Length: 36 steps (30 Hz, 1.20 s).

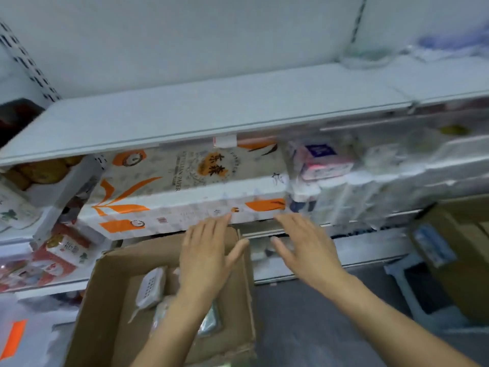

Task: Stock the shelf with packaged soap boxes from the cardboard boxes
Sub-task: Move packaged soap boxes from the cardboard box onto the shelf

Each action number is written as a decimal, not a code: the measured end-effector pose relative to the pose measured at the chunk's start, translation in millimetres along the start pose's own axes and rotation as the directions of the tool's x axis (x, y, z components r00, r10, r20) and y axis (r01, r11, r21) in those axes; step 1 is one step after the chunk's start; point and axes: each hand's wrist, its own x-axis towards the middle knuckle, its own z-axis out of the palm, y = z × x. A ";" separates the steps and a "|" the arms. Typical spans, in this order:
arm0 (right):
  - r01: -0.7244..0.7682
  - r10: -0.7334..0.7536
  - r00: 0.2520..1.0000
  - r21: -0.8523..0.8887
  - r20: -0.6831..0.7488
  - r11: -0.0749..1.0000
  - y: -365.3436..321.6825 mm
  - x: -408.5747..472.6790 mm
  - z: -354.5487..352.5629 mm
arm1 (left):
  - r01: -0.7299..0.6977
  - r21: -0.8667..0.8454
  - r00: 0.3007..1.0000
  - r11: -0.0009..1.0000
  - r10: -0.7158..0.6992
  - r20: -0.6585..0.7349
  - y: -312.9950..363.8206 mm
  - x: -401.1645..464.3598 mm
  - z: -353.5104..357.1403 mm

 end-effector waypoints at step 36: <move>-0.340 0.190 0.779 -0.148 -0.598 0.929 675.6 -166.5 -593.8 | -0.666 -0.105 0.702 0.738 0.574 -0.420 888.0 194.7 58.4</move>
